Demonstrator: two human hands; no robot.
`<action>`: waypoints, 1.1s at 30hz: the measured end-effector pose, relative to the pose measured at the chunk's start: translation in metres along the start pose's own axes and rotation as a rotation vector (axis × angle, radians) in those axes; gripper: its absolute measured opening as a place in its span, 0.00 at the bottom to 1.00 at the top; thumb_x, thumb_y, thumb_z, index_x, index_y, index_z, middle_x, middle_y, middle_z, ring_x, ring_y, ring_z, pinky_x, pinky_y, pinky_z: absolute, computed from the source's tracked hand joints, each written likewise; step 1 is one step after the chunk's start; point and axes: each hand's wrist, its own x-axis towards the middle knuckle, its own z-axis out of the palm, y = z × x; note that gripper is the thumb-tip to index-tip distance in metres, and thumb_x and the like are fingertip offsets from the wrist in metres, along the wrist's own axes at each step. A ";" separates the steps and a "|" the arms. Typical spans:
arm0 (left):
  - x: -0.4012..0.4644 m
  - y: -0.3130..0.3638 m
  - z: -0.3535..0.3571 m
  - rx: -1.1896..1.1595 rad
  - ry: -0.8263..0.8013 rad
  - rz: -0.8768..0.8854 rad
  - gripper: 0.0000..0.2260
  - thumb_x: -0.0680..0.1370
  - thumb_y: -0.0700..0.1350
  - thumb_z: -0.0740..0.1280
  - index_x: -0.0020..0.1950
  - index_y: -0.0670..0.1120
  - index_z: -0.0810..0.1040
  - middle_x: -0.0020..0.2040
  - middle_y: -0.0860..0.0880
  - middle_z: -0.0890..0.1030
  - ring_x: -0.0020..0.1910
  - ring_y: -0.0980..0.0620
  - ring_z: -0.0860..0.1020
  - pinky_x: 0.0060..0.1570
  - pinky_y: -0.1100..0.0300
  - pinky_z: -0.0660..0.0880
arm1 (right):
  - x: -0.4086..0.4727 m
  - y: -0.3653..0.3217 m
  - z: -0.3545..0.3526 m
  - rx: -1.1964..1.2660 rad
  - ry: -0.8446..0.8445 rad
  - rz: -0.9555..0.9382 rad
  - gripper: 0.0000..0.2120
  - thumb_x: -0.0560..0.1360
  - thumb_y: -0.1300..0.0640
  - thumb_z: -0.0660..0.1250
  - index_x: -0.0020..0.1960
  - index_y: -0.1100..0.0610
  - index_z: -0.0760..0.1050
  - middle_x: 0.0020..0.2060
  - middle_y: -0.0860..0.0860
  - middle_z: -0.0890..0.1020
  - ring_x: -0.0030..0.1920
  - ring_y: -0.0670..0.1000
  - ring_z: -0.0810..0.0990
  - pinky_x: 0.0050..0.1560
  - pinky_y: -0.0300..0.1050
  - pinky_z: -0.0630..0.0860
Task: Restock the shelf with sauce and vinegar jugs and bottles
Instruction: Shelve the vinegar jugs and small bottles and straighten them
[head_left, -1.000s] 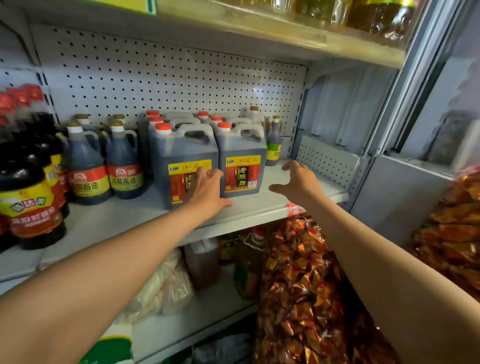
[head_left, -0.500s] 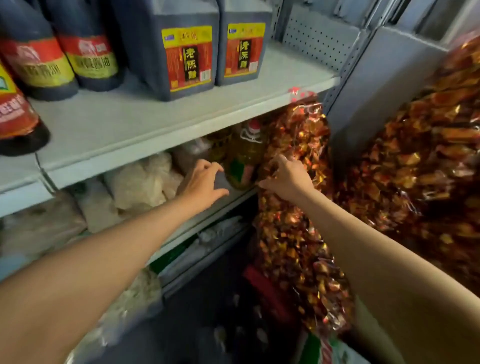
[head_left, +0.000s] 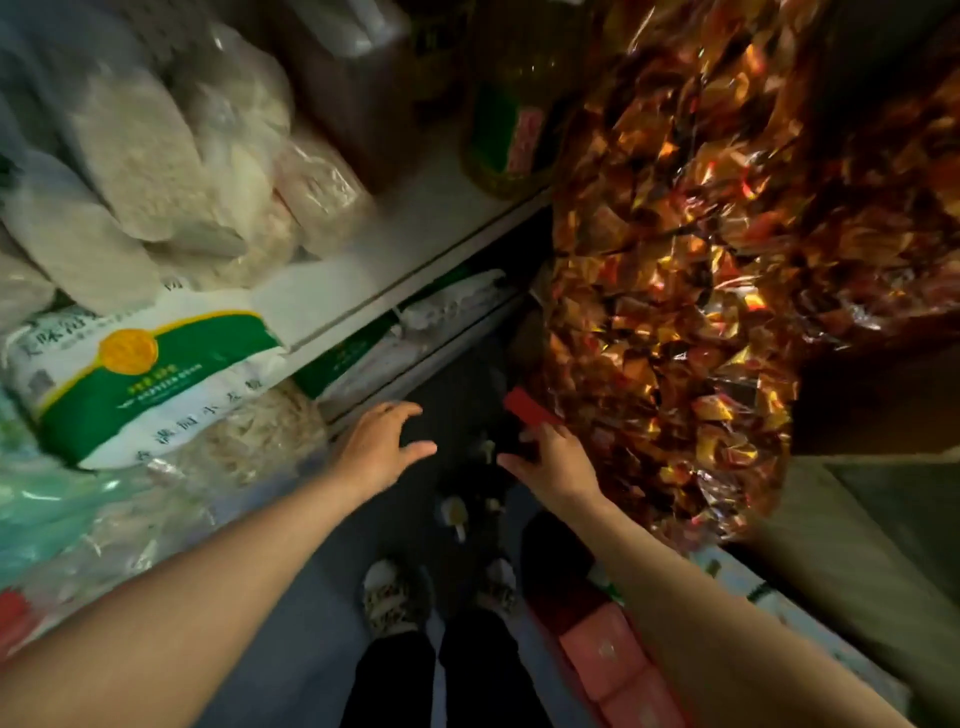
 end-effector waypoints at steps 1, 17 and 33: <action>0.008 -0.015 0.023 0.006 -0.047 -0.020 0.28 0.76 0.58 0.70 0.73 0.50 0.70 0.73 0.47 0.71 0.71 0.47 0.70 0.68 0.54 0.66 | 0.008 0.017 0.025 0.027 -0.042 0.039 0.24 0.74 0.39 0.72 0.63 0.53 0.76 0.59 0.53 0.79 0.61 0.55 0.77 0.58 0.47 0.75; 0.158 -0.181 0.302 -0.091 -0.498 0.071 0.37 0.77 0.52 0.71 0.81 0.51 0.56 0.80 0.47 0.58 0.79 0.48 0.57 0.74 0.62 0.53 | 0.109 0.187 0.363 0.544 -0.098 0.382 0.06 0.77 0.42 0.70 0.52 0.40 0.81 0.49 0.44 0.83 0.54 0.49 0.80 0.52 0.37 0.72; 0.241 -0.220 0.364 -0.024 -0.598 0.429 0.40 0.67 0.51 0.80 0.74 0.61 0.65 0.72 0.57 0.65 0.71 0.58 0.62 0.66 0.62 0.61 | 0.125 0.209 0.435 0.956 -0.090 0.319 0.13 0.77 0.49 0.71 0.59 0.51 0.80 0.53 0.43 0.83 0.48 0.30 0.79 0.45 0.24 0.71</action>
